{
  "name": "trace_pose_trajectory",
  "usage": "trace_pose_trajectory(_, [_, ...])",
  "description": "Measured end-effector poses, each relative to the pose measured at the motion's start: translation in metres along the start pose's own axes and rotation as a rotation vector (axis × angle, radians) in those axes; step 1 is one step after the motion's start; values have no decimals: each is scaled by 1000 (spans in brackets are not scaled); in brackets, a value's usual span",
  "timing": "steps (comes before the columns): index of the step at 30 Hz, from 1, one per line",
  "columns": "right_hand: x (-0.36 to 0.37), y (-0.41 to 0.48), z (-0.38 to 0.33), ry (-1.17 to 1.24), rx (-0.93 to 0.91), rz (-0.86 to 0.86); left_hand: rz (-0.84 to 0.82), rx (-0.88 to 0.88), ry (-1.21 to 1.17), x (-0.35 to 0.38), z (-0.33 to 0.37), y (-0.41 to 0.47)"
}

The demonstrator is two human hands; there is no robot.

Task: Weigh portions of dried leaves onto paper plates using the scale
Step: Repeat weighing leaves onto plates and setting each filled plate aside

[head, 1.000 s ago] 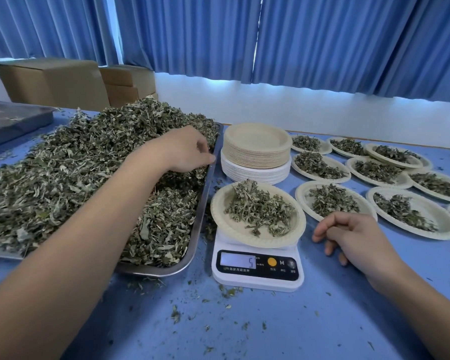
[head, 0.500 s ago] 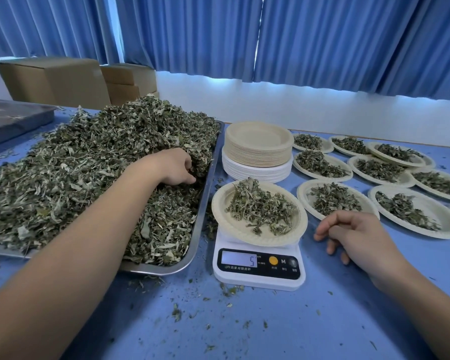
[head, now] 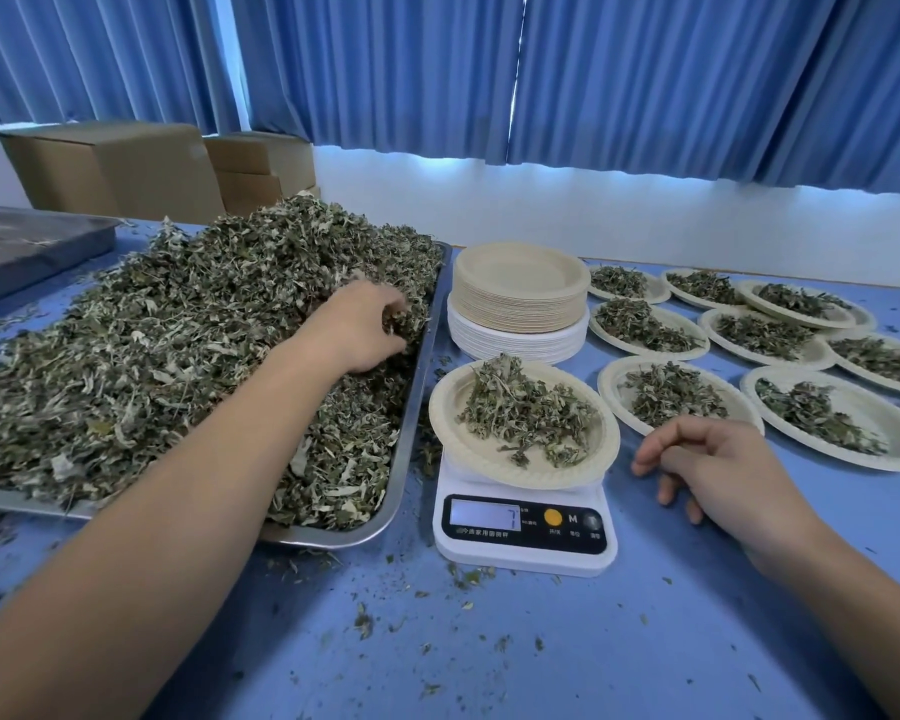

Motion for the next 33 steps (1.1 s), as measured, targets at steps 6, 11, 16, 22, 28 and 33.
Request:
trace_pose_trajectory(6, [5, -4, -11, 188, -30, 20, 124, 72, -183, 10, 30, -9])
trace_pose_trajectory(11, [17, -10, -21, 216, -58, -31, 131, -18, -22, 17, 32, -12])
trace_pose_trajectory(16, [21, -12, -25, 213, -60, -36, 72, -155, 235, 6, 25, -19])
trace_pose_trajectory(22, [24, -5, -34, 166, -48, -42, 60, -8, 0, 10, 29, -24])
trace_pose_trajectory(28, [18, 7, -43, 114, 43, -13, -136, 8, -79, 26, 42, -24])
trace_pose_trajectory(33, [-11, 24, -46, 92, 114, 21, -199, -9, -304, 22, 66, -19])
Point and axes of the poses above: each hand's wrist, its own y-axis towards the middle knuckle, its own x-axis out of the palm, z = x × y, the point moved 1 cm from there along y, towards the middle knuckle, and after that the axes turned 15 degrees about -y, right-handed, at the moved point
